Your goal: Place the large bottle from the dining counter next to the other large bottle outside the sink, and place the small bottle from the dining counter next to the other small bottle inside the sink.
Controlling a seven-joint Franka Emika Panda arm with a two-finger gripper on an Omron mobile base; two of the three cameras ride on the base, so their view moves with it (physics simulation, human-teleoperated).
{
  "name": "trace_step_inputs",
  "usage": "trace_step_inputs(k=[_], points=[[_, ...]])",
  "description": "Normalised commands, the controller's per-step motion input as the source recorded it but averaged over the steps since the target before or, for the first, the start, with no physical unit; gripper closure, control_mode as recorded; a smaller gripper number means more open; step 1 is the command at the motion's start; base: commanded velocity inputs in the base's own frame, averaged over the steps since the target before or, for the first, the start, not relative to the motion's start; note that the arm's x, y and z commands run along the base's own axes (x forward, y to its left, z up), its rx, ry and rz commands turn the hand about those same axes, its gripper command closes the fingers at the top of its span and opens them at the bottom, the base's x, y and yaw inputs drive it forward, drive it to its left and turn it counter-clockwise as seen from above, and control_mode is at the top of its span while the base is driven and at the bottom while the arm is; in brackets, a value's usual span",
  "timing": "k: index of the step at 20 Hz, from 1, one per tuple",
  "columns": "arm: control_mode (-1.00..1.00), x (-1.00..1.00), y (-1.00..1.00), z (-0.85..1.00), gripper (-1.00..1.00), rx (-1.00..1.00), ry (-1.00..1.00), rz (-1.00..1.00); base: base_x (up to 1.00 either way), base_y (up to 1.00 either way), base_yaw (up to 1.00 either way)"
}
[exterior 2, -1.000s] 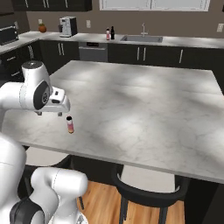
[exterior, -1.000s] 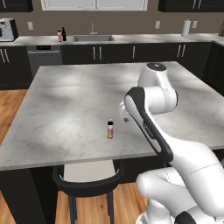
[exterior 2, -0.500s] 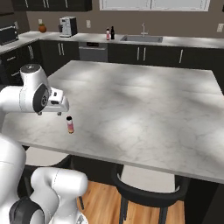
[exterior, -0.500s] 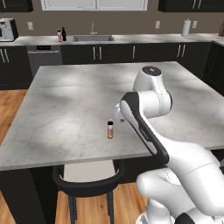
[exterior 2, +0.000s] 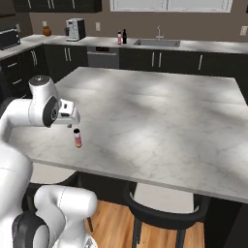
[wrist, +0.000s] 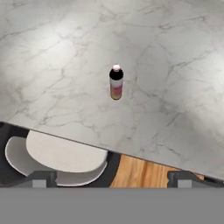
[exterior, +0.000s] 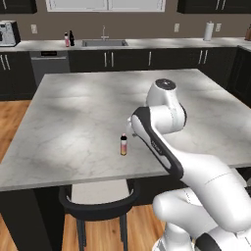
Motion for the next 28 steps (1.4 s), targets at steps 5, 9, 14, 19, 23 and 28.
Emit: trace_step_inputs(k=[5,9,14,19,23,28], points=[[-1.00,0.29,0.00,-0.14,-1.00,0.00,0.00,0.00,0.00,0.00,0.00],[-1.00,0.23,0.00,-0.18,-1.00,0.00,0.00,0.00,0.00,0.00,0.00],[-1.00,0.15,0.02,-0.21,-1.00,0.00,0.00,0.00,0.00,0.00,0.00],[-1.00,0.08,0.11,-0.12,-1.00,0.00,0.00,0.00,0.00,0.00,0.00],[-1.00,0.07,0.05,-0.12,-1.00,0.00,0.00,0.00,0.00,0.00,0.00],[-1.00,0.10,0.00,-0.16,-1.00,0.00,0.00,0.00,0.00,0.00,0.00]])
